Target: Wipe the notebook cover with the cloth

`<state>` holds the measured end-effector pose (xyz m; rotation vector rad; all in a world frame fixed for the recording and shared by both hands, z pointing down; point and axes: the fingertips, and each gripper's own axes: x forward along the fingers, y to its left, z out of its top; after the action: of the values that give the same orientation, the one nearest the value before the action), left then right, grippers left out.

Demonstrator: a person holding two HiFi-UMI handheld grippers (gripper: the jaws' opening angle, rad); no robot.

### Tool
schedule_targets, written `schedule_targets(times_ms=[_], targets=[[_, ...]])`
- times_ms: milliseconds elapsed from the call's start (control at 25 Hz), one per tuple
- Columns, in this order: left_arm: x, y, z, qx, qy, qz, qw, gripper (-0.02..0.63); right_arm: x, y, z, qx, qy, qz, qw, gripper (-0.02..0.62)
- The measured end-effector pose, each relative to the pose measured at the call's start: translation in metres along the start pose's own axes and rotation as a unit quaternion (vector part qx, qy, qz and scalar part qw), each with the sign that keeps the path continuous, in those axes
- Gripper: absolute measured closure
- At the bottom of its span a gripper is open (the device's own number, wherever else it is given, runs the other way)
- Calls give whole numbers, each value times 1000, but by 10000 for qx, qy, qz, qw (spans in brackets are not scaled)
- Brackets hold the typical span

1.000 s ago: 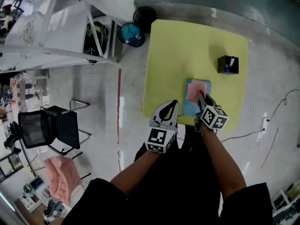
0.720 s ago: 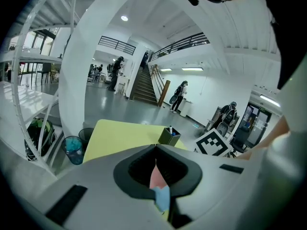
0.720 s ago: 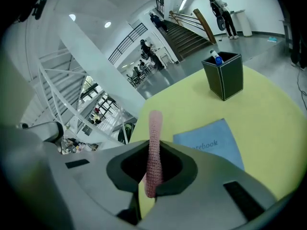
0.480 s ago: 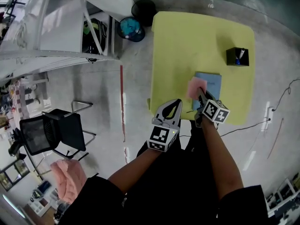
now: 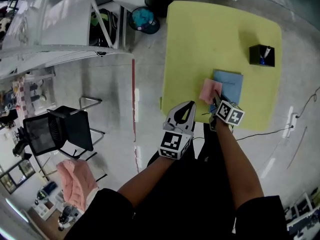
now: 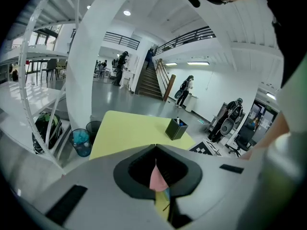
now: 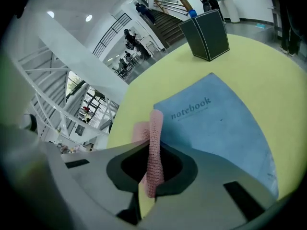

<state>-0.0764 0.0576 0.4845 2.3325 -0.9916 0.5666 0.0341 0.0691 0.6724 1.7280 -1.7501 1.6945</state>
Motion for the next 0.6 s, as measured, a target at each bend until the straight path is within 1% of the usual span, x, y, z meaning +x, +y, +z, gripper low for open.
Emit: schedule_targets(times_ms=[280, 480, 600], targets=[[4, -1, -8, -88, 41, 179, 9998, 591, 5, -7, -6, -111, 87, 91, 9999, 557], [7, -10, -10, -44, 70, 162, 9998, 591, -1, -16, 0, -225, 57, -123, 9997, 558], [9, -13, -9, -30, 72, 162, 9998, 591, -2, -20, -1, -297, 90, -134, 9994, 557]])
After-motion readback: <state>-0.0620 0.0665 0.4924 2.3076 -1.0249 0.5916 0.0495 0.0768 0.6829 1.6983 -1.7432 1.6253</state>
